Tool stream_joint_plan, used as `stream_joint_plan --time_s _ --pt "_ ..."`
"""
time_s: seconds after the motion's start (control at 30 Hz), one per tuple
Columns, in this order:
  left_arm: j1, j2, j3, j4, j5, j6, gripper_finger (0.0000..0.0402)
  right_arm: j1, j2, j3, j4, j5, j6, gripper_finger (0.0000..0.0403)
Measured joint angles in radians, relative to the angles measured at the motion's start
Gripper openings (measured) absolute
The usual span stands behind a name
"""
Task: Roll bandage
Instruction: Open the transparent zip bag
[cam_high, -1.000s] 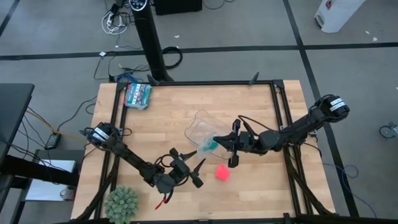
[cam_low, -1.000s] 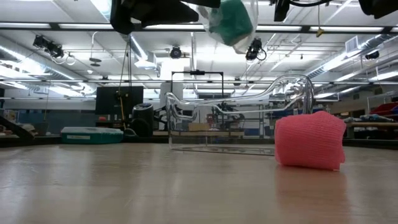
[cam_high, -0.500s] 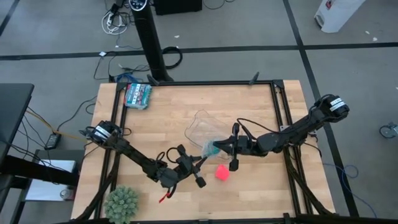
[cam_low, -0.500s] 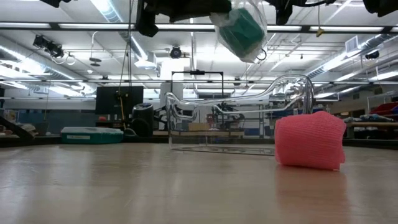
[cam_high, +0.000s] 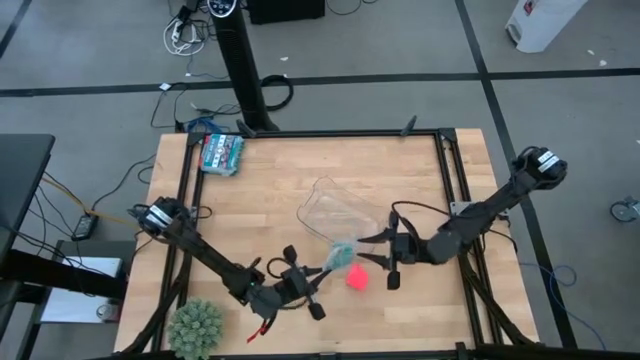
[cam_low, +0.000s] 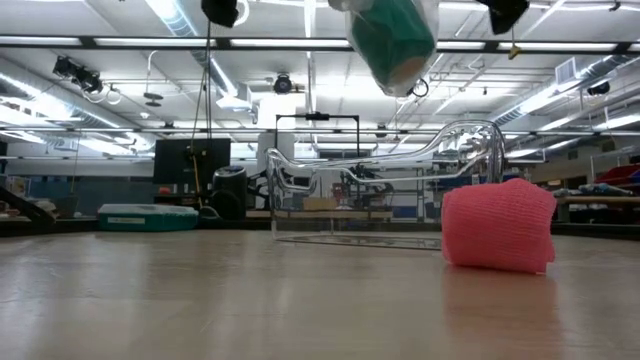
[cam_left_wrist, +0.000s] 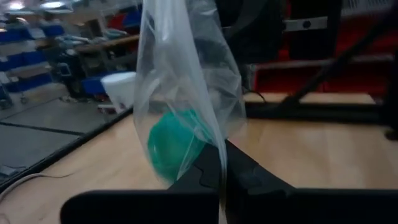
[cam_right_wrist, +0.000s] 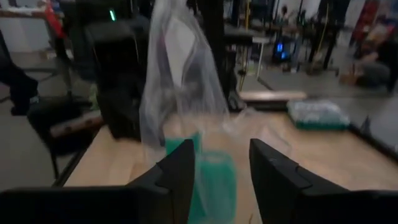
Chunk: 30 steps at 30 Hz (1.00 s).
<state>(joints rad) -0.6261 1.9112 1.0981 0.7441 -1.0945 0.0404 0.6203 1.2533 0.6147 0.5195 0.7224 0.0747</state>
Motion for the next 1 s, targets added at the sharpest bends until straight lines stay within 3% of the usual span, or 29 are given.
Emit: stream_joint_plan --time_s 0.23,0.5,0.77,1.0 --pt "0.031 -0.093 0.109 -0.444 0.273 -0.208 0.0003 0.144 0.000 0.000 -0.067 0.186 0.063 0.0144" --pt "0.102 -0.121 0.223 -0.925 0.616 -0.329 0.0003 0.257 0.003 0.000 -0.069 0.226 0.072 0.0144" --pt "0.169 -0.120 0.226 -0.929 0.791 -0.339 0.0004 0.181 0.003 0.000 -0.077 0.124 0.037 0.0150" --pt "0.182 -0.120 0.227 -0.922 0.812 -0.336 0.0004 0.100 0.004 0.000 -0.070 -0.003 -0.003 0.0164"
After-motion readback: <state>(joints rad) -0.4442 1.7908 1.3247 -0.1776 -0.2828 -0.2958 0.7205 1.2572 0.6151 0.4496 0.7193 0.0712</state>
